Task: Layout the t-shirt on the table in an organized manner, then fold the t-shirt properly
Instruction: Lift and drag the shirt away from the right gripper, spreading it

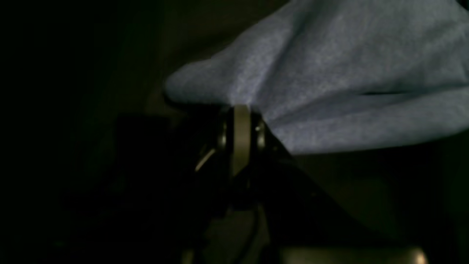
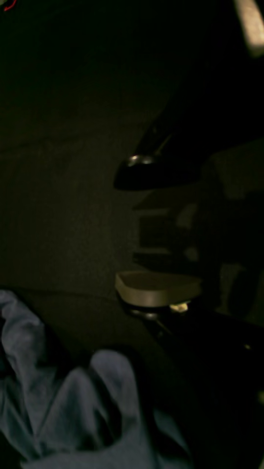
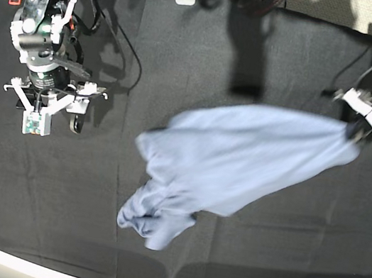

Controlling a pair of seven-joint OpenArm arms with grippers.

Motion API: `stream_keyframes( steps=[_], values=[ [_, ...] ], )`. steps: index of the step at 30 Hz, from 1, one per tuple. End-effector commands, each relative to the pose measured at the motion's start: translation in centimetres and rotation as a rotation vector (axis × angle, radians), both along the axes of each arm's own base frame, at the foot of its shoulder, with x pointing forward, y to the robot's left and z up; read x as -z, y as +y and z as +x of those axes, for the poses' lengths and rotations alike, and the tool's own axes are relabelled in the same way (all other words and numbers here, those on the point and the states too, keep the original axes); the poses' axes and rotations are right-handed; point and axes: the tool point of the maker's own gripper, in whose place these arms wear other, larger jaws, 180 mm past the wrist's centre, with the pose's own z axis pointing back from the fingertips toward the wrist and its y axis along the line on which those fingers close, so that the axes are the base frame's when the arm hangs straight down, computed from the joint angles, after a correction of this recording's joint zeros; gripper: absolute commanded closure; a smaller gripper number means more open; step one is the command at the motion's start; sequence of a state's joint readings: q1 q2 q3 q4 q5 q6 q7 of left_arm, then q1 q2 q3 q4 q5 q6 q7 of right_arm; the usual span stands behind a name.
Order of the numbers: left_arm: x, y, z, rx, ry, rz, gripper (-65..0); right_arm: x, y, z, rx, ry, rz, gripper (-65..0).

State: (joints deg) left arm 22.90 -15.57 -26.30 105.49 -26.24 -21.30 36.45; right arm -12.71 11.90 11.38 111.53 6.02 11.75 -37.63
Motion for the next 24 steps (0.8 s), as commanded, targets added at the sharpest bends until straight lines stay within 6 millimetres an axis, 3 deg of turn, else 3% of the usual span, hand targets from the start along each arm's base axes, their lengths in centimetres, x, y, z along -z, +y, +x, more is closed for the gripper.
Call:
stream_keyframes(
  steps=[1, 7, 15, 21, 24],
  values=[
    [-0.8, 0.7, -0.2, -0.004, -0.022, 0.026, 0.0, -1.4, -0.1, 0.6, -0.003, -0.049, -0.003, -34.2],
    [1.0, 3.8, -3.0, -0.064, 0.078, 0.162, 0.0, -1.5, 0.1, 0.6, -0.006, -0.052, 0.012, -34.2],
    [1.3, 8.2, -4.1, -0.215, 0.142, 0.362, 0.0, -1.4, 0.8, 0.6, -0.018, -0.053, 0.072, -34.2],
    [1.0, 7.9, -3.8, -0.230, 0.118, 0.325, 0.0, 2.5, -0.9, 0.3, 0.032, 0.102, 0.021, -34.2],
    [0.7, 7.4, -3.3, -0.232, 0.082, 0.273, -0.7, 3.4, -0.8, 0.2, 0.033, 0.119, 0.051, -34.2]
  ],
)
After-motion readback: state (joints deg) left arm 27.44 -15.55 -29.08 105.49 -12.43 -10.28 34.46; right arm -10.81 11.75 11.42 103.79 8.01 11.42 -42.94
